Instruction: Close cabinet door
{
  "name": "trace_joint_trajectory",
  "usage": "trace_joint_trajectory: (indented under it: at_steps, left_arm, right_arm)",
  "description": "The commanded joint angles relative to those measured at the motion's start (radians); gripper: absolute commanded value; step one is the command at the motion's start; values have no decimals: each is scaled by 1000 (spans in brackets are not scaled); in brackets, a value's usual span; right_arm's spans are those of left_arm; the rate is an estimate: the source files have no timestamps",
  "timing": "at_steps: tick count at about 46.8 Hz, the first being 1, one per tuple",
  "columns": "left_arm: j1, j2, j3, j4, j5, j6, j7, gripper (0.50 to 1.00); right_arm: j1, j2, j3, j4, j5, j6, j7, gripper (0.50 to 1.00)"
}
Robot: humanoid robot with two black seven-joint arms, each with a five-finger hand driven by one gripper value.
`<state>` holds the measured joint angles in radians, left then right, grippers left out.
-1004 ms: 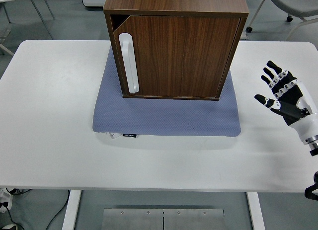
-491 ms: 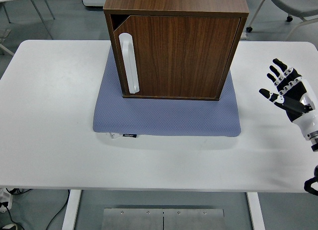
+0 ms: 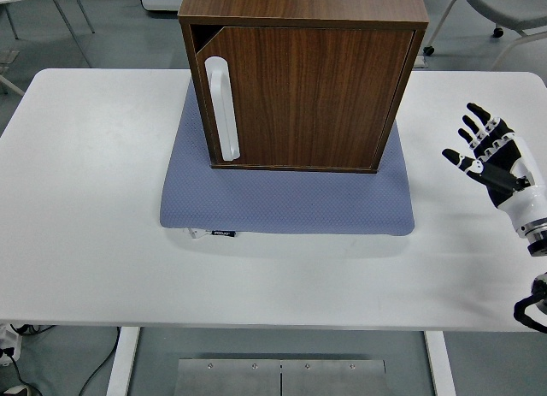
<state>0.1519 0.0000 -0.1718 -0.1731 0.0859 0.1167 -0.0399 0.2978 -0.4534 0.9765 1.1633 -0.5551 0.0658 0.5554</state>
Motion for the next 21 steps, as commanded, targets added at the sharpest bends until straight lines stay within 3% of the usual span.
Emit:
trace_joint_trajectory:
  at_steps: [1,21]
  left_arm:
    - [0,0,0,0,0,0,0,1000]
    - [0,0,0,0,0,0,0,1000]
  right_arm:
    - [1,1,1,-2,0,0,0,1000]
    - [3,2,-9,1,-2,0,3,1000]
